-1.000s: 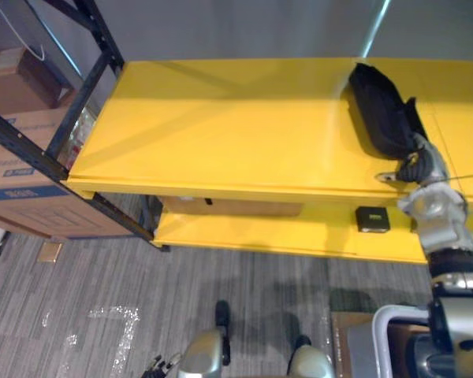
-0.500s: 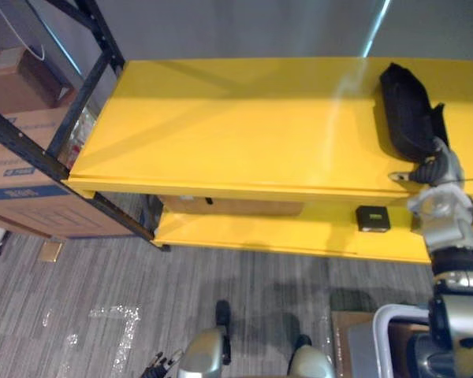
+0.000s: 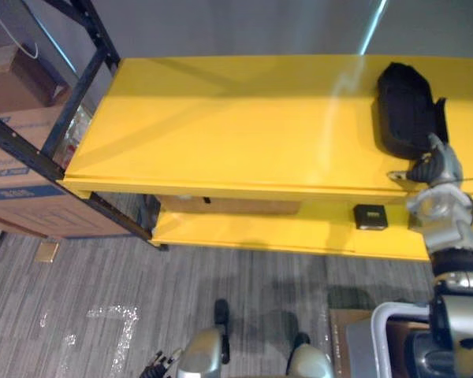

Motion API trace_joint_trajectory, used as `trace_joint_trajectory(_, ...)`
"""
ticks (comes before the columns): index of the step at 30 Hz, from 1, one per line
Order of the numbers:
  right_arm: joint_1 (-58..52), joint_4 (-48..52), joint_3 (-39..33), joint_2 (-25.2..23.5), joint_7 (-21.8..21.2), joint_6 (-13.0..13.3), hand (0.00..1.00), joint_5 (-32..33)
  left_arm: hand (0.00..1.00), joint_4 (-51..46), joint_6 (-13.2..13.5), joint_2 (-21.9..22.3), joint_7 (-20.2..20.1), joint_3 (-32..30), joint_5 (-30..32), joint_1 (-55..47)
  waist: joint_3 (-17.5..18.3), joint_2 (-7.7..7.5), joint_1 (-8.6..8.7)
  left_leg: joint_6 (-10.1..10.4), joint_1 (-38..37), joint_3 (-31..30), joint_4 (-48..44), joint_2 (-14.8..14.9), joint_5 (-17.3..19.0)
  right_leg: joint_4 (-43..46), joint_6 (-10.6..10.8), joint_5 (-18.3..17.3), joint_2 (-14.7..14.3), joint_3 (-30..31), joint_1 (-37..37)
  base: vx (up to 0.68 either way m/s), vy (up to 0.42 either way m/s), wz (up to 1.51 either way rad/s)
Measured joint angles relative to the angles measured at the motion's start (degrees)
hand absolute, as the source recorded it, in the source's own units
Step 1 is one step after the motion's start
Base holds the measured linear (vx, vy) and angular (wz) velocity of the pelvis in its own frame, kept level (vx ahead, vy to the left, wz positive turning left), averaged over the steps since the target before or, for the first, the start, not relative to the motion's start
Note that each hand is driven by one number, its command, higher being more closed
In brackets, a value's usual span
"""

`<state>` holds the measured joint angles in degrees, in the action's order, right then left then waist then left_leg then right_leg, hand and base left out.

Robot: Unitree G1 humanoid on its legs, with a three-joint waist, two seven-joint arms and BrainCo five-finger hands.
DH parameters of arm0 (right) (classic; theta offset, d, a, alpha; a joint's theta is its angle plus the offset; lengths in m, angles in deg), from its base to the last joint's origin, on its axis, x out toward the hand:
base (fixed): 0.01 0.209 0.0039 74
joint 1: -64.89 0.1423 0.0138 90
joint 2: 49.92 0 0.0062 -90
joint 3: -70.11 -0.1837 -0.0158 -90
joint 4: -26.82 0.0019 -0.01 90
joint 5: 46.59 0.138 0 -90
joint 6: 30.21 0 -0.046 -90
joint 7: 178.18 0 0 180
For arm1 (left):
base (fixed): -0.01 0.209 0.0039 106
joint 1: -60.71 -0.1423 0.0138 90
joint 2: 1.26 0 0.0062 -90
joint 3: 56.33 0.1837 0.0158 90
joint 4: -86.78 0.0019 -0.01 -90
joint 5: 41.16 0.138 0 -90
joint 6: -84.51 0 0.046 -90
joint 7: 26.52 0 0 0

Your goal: Walk over and take plastic housings, then place them on the shelf

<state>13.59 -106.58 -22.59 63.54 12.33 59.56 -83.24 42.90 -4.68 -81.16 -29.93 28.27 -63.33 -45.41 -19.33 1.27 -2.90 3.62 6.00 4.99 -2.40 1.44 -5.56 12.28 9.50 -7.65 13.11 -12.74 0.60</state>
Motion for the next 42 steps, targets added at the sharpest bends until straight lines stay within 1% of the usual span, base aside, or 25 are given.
trace_joint_trajectory(4, 0.0, 0.0, 3.3, 1.8, -0.7, 1.7, 0.0, -1.1, 0.0, 0.0, 0.0, -0.4, 0.0, -0.1, 0.0, 0.0, 0.1, -0.91, -0.03, 0.0, 0.0, -0.1, 0.0, 0.0, 0.0, 0.0, 0.0, 0.1, 0.0, -0.1, 0.0, 0.0, 0.0, 0.0)
trace_joint_trajectory(6, 0.0, 0.0, 3.5, 2.0, -0.9, 1.7, 0.0, -1.3, 0.0, 0.0, 0.0, -0.5, 0.0, -0.2, 0.0, 0.0, 0.1, -1.11, -0.04, 0.0, 0.1, -0.2, 0.0, 0.0, 0.0, 0.0, 0.0, 0.1, 0.0, -0.1, 0.0, 0.0, 0.0, 0.0)
trace_joint_trajectory(7, 0.0, 0.0, 4.0, 2.3, -1.2, 1.8, 0.0, -1.3, 0.0, 0.0, 0.0, -0.5, 0.0, -0.2, 0.0, 0.0, 0.1, -1.12, -0.07, 0.0, 0.1, -0.2, 0.0, -0.1, 0.0, 0.0, 0.0, 0.1, 0.0, -0.1, 0.0, 0.0, 0.0, 0.0)
trace_joint_trajectory(10, 0.0, 0.0, 5.8, 3.6, -2.0, 2.9, 0.0, -1.3, 0.0, 0.0, 0.0, -0.5, 0.0, -0.2, 0.0, 0.0, 0.1, -1.17, -0.12, 0.0, 0.1, -0.3, -0.1, 0.0, 0.0, 0.0, 0.0, 0.1, 0.0, -0.1, 0.0, 0.0, 0.0, 0.0)
trace_joint_trajectory(13, 0.0, 0.0, 5.8, 3.9, -3.0, 3.9, 0.0, -1.4, 0.0, 0.0, 0.1, -0.5, 0.0, -0.2, 0.0, 0.0, 0.1, -1.19, -0.09, 0.0, 0.2, -0.3, -0.2, 0.0, 0.0, 0.0, 0.0, 0.1, 0.0, -0.2, 0.0, 0.0, 0.0, 0.0)
trace_joint_trajectory(18, 0.0, 0.0, 6.9, 4.7, -4.2, 4.6, 0.0, -2.1, 0.0, 0.0, 0.0, -0.5, 0.0, -0.5, 0.0, 0.0, 0.0, -1.55, -0.06, 0.0, 0.4, -0.6, -0.3, 0.0, 0.0, 0.0, 0.0, 0.1, 0.0, -0.5, 0.0, 0.0, 0.0, 0.02)
trace_joint_trajectory(21, 0.0, -0.1, 7.3, 5.6, -4.6, 6.1, 0.0, -2.5, 0.0, -0.1, 0.1, -0.5, 0.0, -0.7, 0.0, 0.0, 0.0, -1.8, 0.14, 0.0, 1.3, -1.3, -1.0, 0.0, 0.0, 0.0, 0.0, 0.1, -0.1, -1.1, -0.2, 0.0, -0.001, 0.11)
trace_joint_trajectory(24, 0.1, -0.1, 8.5, 6.5, -5.4, 8.3, 0.0, -2.6, 0.0, -0.1, 0.0, -0.5, 0.0, -0.7, 0.0, 0.0, 0.1, -1.97, 0.12, 0.0, 1.8, -1.3, -1.5, 0.1, 0.0, 0.1, -0.1, 0.2, -0.2, -1.1, -0.5, 0.0, 0.0, 0.0)
trace_joint_trajectory(28, 0.1, 0.0, 10.4, 7.6, -5.6, 11.6, 0.0, -4.7, 0.0, -0.1, 0.1, -0.5, 0.0, -0.7, 0.0, 0.0, 0.1, -1.99, 0.07, -0.1, 2.0, -1.3, -1.9, 0.2, 0.1, 0.1, -0.2, 0.3, -0.3, -1.1, -0.5, 0.0, 0.0, 0.0)
trace_joint_trajectory(30, 0.1, 0.0, 11.4, 8.0, -5.5, 12.4, 0.0, -4.8, 0.0, -0.1, 0.1, -0.5, 0.0, -0.7, 0.0, 0.0, 0.1, -2.0, -0.01, -0.1, 2.0, -1.3, -2.0, 0.3, 0.1, 0.1, -0.2, 0.4, -0.3, -1.1, -0.5, 0.0, 0.0, 0.0)
trace_joint_trajectory(32, 0.1, 0.0, 12.1, 8.1, -5.7, 13.8, 0.0, -4.9, 0.0, -0.1, 0.1, -0.6, 0.0, -0.7, 0.0, 0.0, 0.1, -2.02, -0.03, -0.1, 2.0, -1.2, -2.0, 0.4, 0.1, 0.1, -0.3, 0.5, -0.4, -1.0, -0.5, 0.0, 0.0, 0.0)
trace_joint_trajectory(36, 0.1, 0.1, 13.4, 8.5, -5.6, 15.3, 0.0, -5.9, 0.0, -0.1, 0.1, -0.6, 0.0, -0.7, 0.0, 0.0, 0.1, -2.05, -0.05, -0.1, 2.1, -1.2, -2.0, 0.5, 0.1, -0.1, -0.5, 0.5, -0.6, -0.9, -0.5, 0.0, 0.0, 0.0)
trace_joint_trajectory(42, 0.0, 0.3, 14.5, 9.5, -6.0, 15.7, 0.0, -5.9, 0.0, 0.0, 0.0, -1.0, 0.0, -0.6, 0.1, 0.0, 0.2, -2.12, -0.26, -0.1, 2.1, -1.2, -2.0, 1.0, 0.1, -0.4, -0.6, 0.7, -1.1, -0.8, -0.5, 0.0, 0.0, 0.0)
